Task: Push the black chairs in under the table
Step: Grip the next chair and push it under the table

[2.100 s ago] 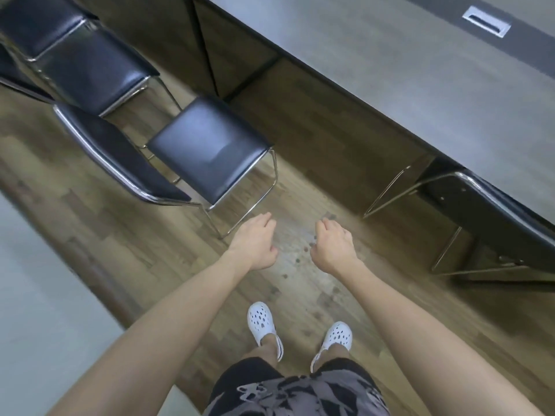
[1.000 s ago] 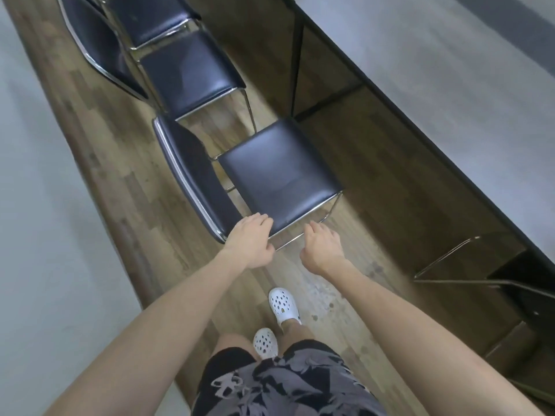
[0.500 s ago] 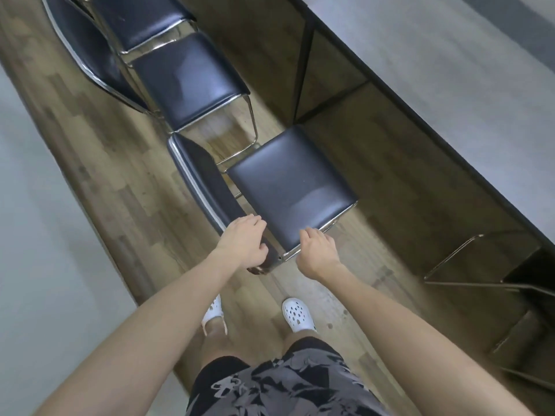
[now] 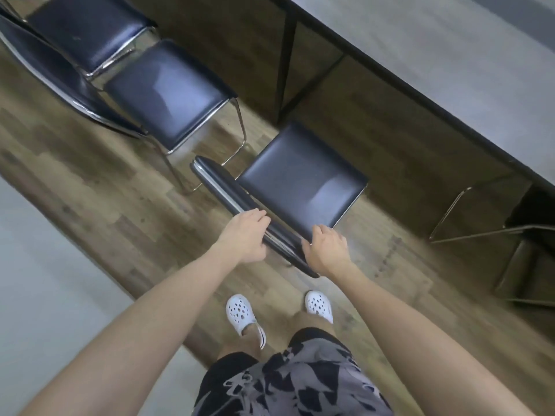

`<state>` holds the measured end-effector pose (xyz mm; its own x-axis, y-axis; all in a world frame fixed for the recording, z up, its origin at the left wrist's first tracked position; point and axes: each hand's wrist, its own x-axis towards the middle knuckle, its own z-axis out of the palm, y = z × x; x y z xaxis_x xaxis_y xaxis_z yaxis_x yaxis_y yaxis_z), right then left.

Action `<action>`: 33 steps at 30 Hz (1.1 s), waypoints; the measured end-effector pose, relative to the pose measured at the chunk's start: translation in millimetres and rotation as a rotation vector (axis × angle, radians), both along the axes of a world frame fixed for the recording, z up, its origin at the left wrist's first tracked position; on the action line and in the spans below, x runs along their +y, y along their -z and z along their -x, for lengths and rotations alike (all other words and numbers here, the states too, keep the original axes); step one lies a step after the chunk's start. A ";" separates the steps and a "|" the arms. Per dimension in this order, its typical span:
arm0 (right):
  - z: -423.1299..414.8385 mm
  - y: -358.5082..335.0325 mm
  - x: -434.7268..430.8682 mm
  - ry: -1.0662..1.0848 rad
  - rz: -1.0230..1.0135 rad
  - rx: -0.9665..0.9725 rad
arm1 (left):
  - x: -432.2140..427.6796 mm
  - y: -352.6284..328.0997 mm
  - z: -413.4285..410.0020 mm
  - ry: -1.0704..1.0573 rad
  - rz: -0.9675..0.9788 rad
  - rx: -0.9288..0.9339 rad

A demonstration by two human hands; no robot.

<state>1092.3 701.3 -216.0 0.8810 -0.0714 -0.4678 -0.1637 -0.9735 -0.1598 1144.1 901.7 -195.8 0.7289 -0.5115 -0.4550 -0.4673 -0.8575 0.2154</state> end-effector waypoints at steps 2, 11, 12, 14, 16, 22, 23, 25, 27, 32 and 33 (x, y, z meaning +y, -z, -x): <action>0.5 -0.9 10.1 0.032 -0.006 0.012 | 8.9 -0.5 -5.2 0.021 0.003 -0.008; -5.2 8.4 24.5 0.112 -0.041 0.046 | 17.1 3.0 -31.3 0.071 -0.026 0.047; -6.7 9.7 22.5 0.113 -0.056 0.049 | 15.2 2.1 -35.4 0.073 -0.035 0.049; -11.7 11.9 15.7 0.116 -0.074 0.059 | 10.4 0.5 -45.1 0.080 -0.041 0.039; -16.6 13.8 8.2 0.127 -0.087 0.064 | 6.0 -2.7 -54.4 0.075 -0.049 0.037; -33.6 17.3 -11.2 0.143 -0.100 0.085 | -8.5 -4.8 -79.0 0.101 -0.120 0.063; -36.5 17.2 -13.1 0.147 -0.102 0.081 | -10.8 -5.0 -82.6 0.112 -0.124 0.062; -40.8 16.9 -15.5 0.163 -0.102 0.090 | -14.3 -4.5 -89.2 0.137 -0.128 0.066; -43.8 18.2 -15.8 0.176 -0.104 0.109 | -16.2 -3.2 -94.0 0.155 -0.137 0.071; -50.8 19.6 -8.6 0.207 -0.109 0.121 | -10.3 4.2 -108.9 0.220 -0.176 0.081; -51.6 19.8 -6.4 0.213 -0.106 0.120 | -8.4 5.5 -112.1 0.230 -0.181 0.084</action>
<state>1143.9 694.9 -235.9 0.7891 -0.1946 -0.5827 -0.3875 -0.8937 -0.2263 1256.2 893.3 -201.4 0.5592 -0.5641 -0.6075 -0.6408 -0.7591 0.1150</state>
